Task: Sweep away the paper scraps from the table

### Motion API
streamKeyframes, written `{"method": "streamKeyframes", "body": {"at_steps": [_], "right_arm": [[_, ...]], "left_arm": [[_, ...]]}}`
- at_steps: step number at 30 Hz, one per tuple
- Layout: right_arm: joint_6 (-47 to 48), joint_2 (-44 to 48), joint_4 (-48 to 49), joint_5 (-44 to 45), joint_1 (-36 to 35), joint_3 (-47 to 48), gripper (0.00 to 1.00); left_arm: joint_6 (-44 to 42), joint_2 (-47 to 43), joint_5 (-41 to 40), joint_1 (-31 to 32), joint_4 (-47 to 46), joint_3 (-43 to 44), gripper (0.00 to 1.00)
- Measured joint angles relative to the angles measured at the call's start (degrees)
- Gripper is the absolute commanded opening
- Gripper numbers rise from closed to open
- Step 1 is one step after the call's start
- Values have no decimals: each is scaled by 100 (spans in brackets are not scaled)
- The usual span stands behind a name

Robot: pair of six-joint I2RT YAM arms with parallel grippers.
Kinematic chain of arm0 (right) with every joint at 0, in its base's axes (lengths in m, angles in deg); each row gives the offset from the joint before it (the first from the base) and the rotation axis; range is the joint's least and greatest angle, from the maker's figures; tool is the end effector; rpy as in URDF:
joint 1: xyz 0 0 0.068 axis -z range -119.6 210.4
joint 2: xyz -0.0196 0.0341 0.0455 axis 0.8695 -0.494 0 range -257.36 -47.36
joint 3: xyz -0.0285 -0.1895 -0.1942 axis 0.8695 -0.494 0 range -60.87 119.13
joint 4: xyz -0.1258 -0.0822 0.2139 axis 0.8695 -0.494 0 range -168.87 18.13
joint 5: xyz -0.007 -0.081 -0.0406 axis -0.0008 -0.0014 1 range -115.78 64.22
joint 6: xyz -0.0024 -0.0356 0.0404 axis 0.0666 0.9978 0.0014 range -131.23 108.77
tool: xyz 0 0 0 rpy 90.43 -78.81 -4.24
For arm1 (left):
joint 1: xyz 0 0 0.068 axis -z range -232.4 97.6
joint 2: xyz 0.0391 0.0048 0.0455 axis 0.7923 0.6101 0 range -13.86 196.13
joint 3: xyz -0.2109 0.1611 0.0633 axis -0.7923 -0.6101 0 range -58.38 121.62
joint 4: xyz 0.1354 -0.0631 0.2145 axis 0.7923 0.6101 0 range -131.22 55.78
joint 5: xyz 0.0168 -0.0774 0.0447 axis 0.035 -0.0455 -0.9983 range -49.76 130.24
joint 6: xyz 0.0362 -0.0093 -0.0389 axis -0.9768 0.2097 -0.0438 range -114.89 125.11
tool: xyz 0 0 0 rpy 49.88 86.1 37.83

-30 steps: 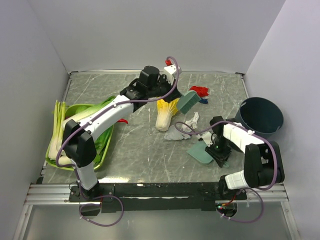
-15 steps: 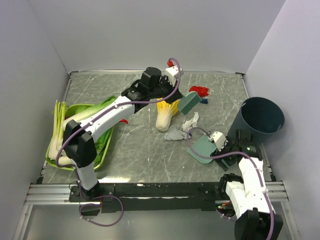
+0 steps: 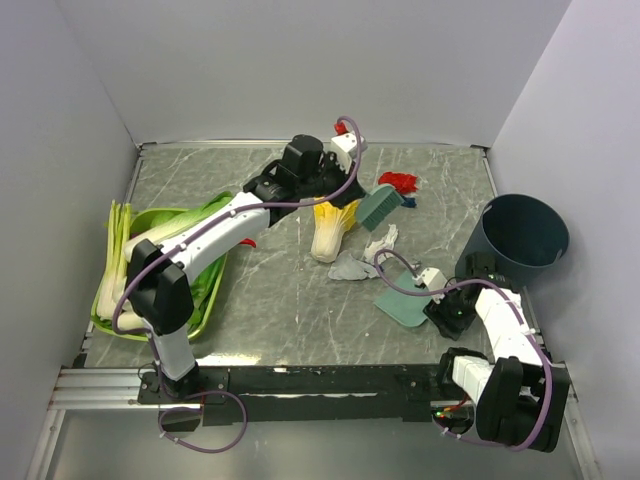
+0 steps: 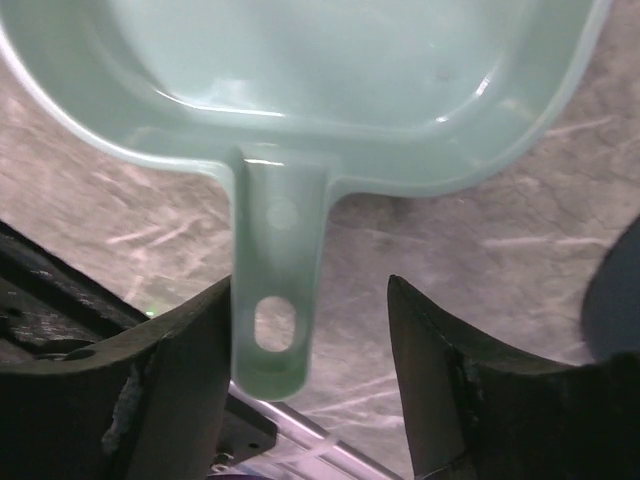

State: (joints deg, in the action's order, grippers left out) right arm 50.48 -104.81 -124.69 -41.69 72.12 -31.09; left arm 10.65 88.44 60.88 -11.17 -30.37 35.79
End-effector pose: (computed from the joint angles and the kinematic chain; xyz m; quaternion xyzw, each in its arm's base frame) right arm 0.1397 -0.0191 0.1687 -0.4274 0.8897 0.0615 0.1482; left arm 0.3142 -0.2921 0.3612 0.3445 0.7305 -0.3607 0.4666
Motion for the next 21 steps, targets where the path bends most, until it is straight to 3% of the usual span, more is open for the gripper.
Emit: {"method": "streamKeyframes", "body": {"at_steps": [1,2,6,21], "right_arm": [[68,0,24,31,42,0,47],[140,0,50,52,70,-7,34],[345,2,109,146,173,-28,22],[468,468,-343,328,214,181,11]], "left_arm": [[22,52,11,7,-15,37,1],[31,111,7,17,-44,85,1],[203,695,4,109,-197,575,1],[1998,2393,470,345,-1113,1670,1]]}}
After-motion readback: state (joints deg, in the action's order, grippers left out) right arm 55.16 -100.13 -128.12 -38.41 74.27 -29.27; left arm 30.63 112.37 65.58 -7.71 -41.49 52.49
